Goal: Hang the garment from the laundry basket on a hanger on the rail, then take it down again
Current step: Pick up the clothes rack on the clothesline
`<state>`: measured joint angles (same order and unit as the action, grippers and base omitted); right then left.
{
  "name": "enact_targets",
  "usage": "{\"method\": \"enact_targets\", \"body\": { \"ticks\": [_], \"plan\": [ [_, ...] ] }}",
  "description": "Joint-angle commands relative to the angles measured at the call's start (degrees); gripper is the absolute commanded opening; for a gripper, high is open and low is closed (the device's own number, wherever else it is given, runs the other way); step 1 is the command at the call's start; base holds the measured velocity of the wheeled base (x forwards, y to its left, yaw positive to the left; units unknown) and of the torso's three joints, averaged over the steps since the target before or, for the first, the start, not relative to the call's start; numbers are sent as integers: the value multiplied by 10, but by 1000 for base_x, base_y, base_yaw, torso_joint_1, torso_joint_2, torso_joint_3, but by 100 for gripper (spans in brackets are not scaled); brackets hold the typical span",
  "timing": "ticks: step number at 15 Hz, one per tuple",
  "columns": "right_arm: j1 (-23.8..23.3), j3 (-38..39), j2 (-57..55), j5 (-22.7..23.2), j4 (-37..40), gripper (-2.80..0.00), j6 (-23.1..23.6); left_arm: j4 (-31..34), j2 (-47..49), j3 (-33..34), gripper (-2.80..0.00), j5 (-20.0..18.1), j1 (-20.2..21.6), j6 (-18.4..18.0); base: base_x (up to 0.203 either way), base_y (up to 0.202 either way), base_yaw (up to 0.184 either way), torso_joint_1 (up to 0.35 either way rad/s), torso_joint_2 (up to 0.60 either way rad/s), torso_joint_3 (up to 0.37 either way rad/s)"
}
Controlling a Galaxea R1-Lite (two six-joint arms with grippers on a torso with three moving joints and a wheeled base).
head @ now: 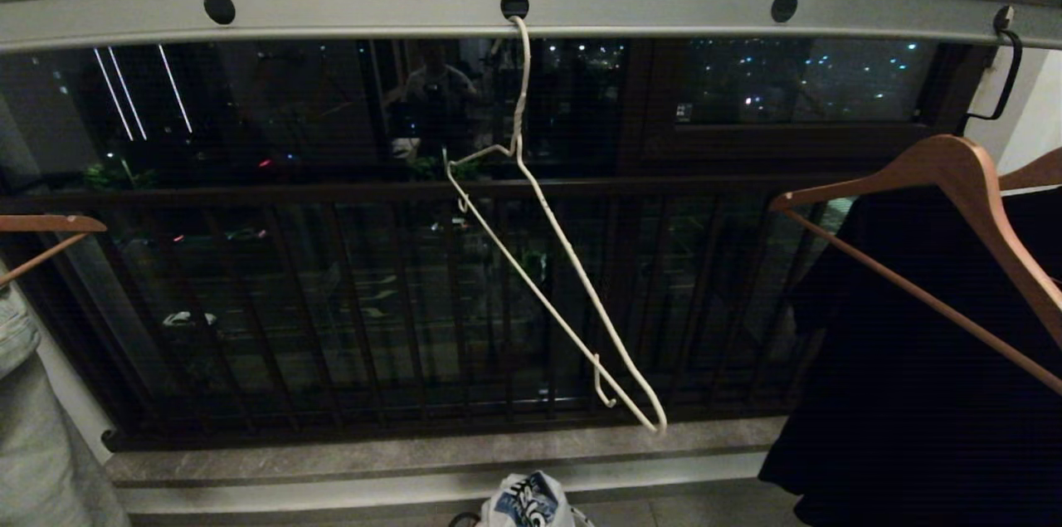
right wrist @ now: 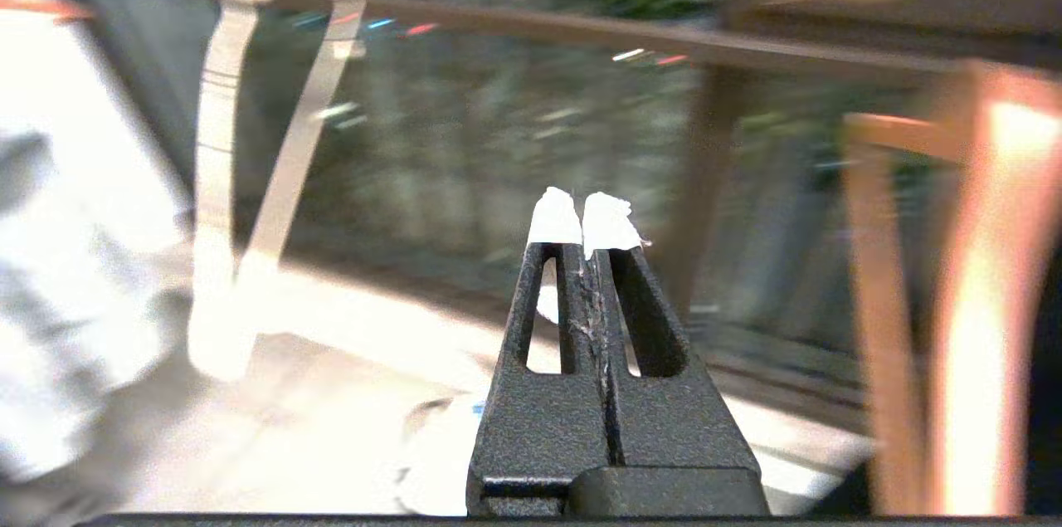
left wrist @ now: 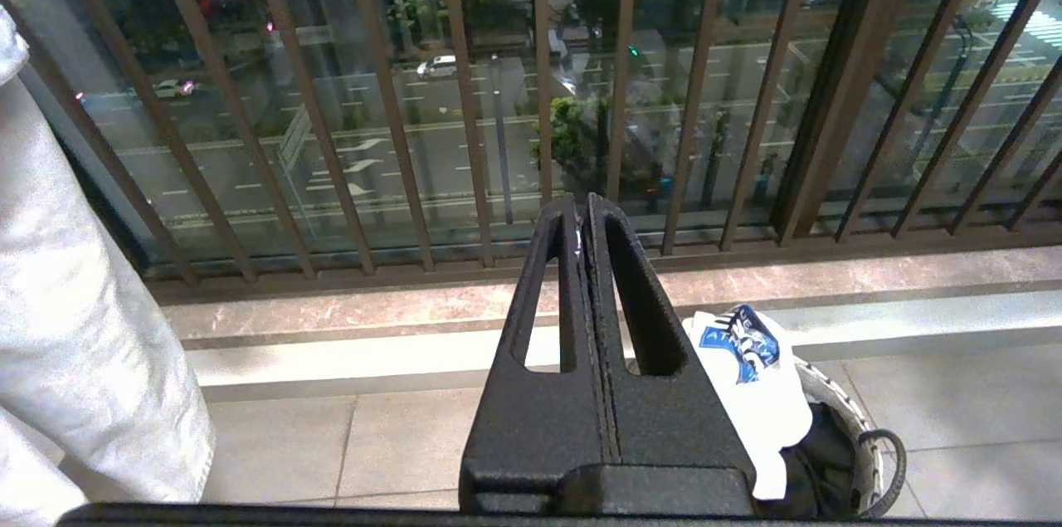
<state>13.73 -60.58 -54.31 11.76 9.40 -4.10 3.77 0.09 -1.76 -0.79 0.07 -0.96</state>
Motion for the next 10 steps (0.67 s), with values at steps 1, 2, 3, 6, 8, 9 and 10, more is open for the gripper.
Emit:
{"method": "enact_targets", "body": {
  "ticks": [1, 2, 3, 6, 8, 9, 10],
  "plan": [
    [91, -50, -96, -27, 0, -280, -35, 0, 0, 1, -280, 0, 0, 0, 0, 0, 0, 0, 0, 0],
    [132, -68, -120, -50, 1, -280, -53, 0, 0, 1, -280, 0, 0, 0, 0, 0, 0, 0, 0, 0],
    [177, -79, -138, -76, 1, -280, -64, 0, 0, 0, -280, 0, 0, 0, 0, 0, 0, 0, 0, 0],
    [297, -101, -216, -176, -15, -160, -77, 0, 0, 0, -280, 0, 0, 0, 0, 0, 0, 0, 0, 0],
    [324, -121, -269, -214, -48, 0, -75, 0, 0, 0, -280, 0, 0, 0, 0, 0, 0, 0, 0, 0],
    [331, -143, -292, -221, -53, 0, -75, 0, 0, 0, -280, 0, 1, 0, 0, 0, 0, 0, 0, 0],
    [340, -163, -308, -224, -56, 0, -75, 0, 0, 0, -280, 0, 0, 0, 0, 0, 0, 0, 0, 0]
  ]
}}
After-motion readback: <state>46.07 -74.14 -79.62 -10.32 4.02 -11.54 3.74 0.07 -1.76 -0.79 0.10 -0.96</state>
